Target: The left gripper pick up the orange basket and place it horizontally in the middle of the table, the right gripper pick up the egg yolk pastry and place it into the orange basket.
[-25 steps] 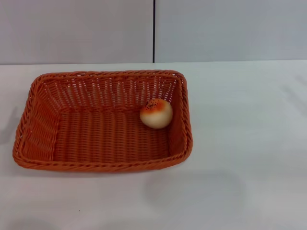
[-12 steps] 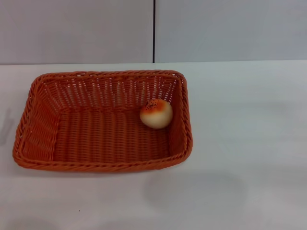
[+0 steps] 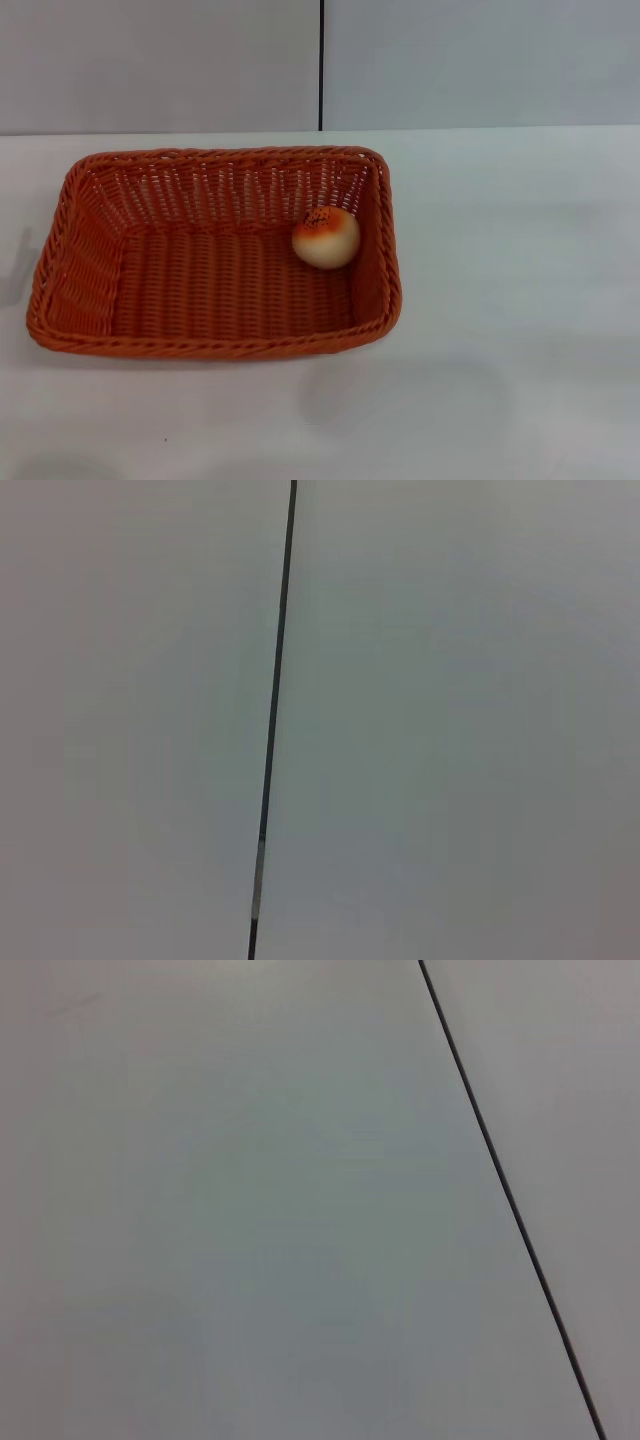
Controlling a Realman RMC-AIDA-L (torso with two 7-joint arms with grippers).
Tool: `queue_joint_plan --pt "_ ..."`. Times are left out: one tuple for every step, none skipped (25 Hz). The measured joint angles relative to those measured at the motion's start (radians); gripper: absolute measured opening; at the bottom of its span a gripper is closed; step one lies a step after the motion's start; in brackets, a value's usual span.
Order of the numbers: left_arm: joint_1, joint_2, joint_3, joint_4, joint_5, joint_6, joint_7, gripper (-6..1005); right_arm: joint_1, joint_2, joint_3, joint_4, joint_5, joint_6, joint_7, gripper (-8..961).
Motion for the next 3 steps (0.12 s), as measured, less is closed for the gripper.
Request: queue_joint_plan --pt "-0.001 0.000 0.000 0.000 0.000 0.000 0.001 818 0.000 0.000 0.001 0.002 0.000 0.003 0.000 571" --pt "-0.001 0.000 0.000 0.000 0.000 0.001 0.001 818 -0.002 0.001 0.002 0.003 0.000 0.008 -0.001 571" --pt "-0.001 0.000 0.000 0.000 0.000 0.001 0.001 818 -0.002 0.001 0.002 0.003 0.000 0.008 -0.001 571"
